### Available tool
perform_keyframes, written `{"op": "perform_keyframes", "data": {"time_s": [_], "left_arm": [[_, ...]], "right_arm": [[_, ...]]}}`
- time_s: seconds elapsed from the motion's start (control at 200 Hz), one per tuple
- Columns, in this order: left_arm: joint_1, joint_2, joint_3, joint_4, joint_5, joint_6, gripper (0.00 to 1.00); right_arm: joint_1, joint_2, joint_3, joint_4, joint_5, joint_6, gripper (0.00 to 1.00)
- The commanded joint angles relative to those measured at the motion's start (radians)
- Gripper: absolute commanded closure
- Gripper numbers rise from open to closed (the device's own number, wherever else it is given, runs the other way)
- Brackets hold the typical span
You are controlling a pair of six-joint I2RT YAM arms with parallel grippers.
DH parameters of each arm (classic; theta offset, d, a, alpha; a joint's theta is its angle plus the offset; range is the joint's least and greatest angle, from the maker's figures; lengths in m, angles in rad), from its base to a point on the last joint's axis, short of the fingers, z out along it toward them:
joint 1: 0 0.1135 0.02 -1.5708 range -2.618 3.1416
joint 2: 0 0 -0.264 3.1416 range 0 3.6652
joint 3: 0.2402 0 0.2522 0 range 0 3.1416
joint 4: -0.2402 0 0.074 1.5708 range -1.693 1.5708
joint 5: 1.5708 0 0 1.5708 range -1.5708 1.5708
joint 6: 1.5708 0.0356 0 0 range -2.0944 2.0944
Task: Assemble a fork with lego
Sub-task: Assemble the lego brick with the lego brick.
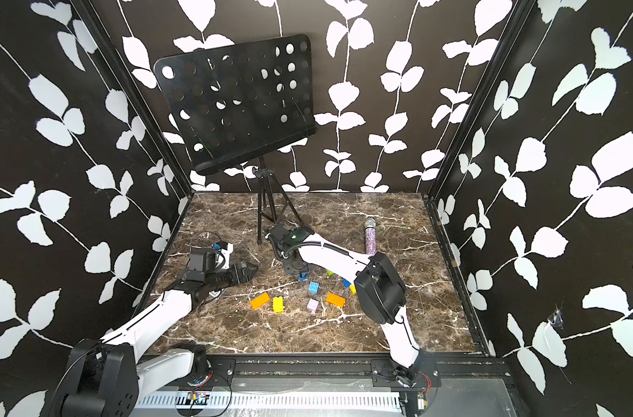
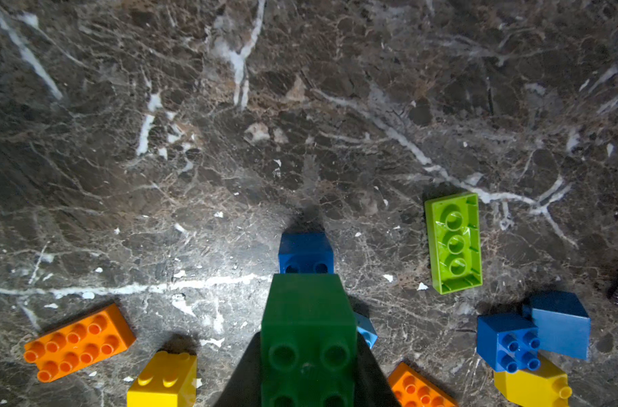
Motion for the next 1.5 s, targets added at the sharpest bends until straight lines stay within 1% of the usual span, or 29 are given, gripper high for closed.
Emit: {"op": "perform_keyframes", "data": {"time_s": [0.0,0.235,0.435,0.77,1.05,1.22,1.295,1.38,1.495], "left_arm": [[0.005,-0.022,-0.015,0.007,0.025,0.002,0.04],[0.005,-0.016,-0.015,0.009,0.03,0.003,0.04],[0.005,-0.011,-0.011,0.006,0.038,0.006,0.04],[0.005,-0.005,-0.011,0.002,0.042,0.007,0.04],[0.005,-0.004,-0.015,0.007,0.041,0.007,0.04],[0.005,-0.01,-0.017,0.003,0.038,0.01,0.04],[0.005,-0.013,-0.015,-0.003,0.035,0.012,0.04],[0.005,-0.016,-0.015,-0.008,0.029,0.015,0.04],[0.005,-0.015,-0.015,-0.008,0.03,0.015,0.04]], "right_arm": [[-0.013,0.005,-0.004,-0.013,-0.019,0.014,0.9],[-0.026,0.018,0.0,-0.022,-0.009,-0.002,0.9],[-0.038,0.017,-0.026,0.015,-0.01,0.007,0.9],[-0.039,0.038,-0.036,0.036,-0.045,0.009,0.9],[-0.031,0.057,-0.042,-0.013,-0.007,0.011,0.9],[-0.005,0.109,0.015,-0.078,0.026,-0.006,0.9],[0.002,0.123,0.001,-0.094,0.032,0.0,0.9],[0.002,0.116,-0.046,-0.066,0.012,0.015,0.9],[-0.001,0.082,-0.114,0.018,-0.092,0.046,0.91]]}}
